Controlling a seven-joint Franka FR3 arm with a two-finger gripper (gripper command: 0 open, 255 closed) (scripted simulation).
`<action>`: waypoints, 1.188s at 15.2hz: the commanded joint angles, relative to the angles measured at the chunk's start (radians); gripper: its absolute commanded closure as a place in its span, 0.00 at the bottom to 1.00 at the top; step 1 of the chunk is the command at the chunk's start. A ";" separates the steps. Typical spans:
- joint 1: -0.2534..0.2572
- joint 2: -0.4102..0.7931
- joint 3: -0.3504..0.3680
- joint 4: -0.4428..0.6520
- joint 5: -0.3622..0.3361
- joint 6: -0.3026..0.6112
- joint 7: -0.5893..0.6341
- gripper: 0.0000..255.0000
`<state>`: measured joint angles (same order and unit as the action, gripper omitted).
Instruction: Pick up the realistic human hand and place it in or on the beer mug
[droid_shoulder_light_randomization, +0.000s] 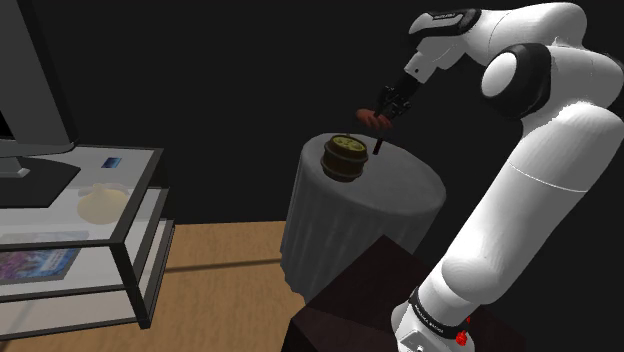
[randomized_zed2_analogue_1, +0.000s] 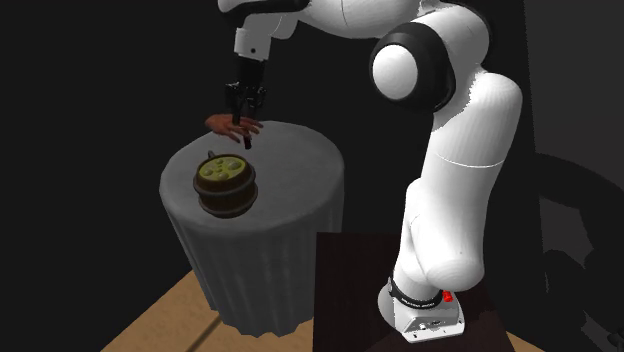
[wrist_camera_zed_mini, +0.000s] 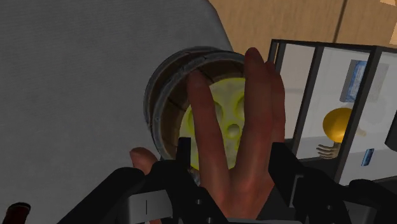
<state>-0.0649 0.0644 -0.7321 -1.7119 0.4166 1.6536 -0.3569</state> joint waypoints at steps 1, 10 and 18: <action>0.021 0.014 0.020 0.020 0.012 0.007 0.041 1.00; 0.060 0.055 0.055 0.010 0.045 0.072 0.087 1.00; 0.064 0.067 0.059 -0.081 0.063 0.165 0.047 1.00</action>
<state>-0.0009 0.1293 -0.6733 -1.7817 0.4763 1.8060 -0.3039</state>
